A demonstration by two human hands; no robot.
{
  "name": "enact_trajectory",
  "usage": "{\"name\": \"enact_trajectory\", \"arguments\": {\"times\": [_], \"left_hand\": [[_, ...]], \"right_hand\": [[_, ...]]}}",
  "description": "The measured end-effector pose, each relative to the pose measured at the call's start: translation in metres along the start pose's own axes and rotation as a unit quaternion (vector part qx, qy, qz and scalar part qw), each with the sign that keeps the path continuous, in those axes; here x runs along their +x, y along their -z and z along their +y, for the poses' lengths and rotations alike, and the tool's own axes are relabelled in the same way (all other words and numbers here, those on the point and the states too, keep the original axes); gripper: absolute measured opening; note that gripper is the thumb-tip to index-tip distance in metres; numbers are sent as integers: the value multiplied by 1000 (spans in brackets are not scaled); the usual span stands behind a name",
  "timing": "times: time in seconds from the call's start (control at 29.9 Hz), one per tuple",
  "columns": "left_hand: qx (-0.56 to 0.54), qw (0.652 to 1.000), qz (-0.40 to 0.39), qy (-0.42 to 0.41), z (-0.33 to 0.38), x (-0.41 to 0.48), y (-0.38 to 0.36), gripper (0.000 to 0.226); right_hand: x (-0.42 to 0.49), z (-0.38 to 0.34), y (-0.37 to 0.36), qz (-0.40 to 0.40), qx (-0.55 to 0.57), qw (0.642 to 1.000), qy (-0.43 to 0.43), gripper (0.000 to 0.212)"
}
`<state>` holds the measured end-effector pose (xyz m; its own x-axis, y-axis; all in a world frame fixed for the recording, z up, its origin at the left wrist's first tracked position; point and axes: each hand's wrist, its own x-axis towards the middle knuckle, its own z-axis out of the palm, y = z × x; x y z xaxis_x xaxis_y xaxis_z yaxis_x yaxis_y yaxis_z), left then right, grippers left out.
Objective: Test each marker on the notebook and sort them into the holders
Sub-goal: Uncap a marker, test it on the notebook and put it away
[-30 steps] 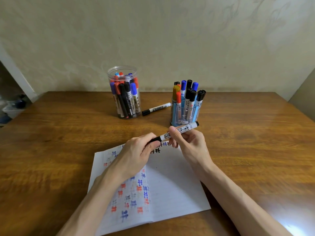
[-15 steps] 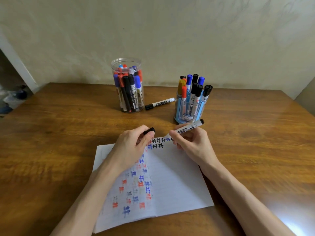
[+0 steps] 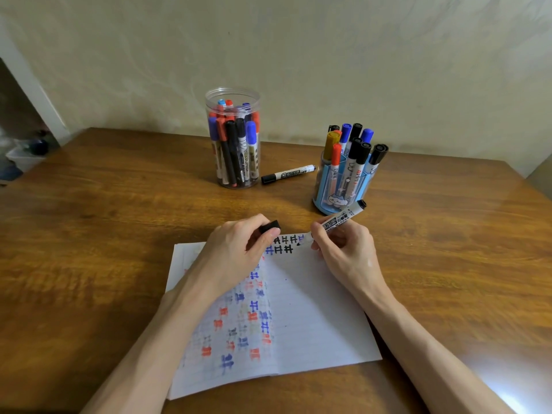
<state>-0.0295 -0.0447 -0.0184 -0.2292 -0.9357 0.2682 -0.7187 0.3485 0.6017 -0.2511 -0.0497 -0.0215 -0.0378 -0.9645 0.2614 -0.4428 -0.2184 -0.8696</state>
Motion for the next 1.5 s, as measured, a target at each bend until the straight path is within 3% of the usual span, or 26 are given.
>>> {"name": "enact_trajectory", "arguments": {"times": [0.37,0.74,0.9,1.17,1.5], "left_hand": [[7,1000,4,-1,0,0,-1,29],[11,1000,2,-4,2,0,-1,29],[10,1000,-1,-2,-1,-1,-1,29],[19,1000,0,-3,-1,0,-2,27],[25,1000,-1,-3,-1,0,-2,28]], "right_hand": [[-2,-1,-1,5,-49,998,25,27],[-3,-2,-2,-13,-32,999,36,18],[-4,-1,0,13,-35,999,27,31],[-3,-1,-1,-13,-24,999,40,15],[-4,-2,0,-14,-15,999,49,22]]}}
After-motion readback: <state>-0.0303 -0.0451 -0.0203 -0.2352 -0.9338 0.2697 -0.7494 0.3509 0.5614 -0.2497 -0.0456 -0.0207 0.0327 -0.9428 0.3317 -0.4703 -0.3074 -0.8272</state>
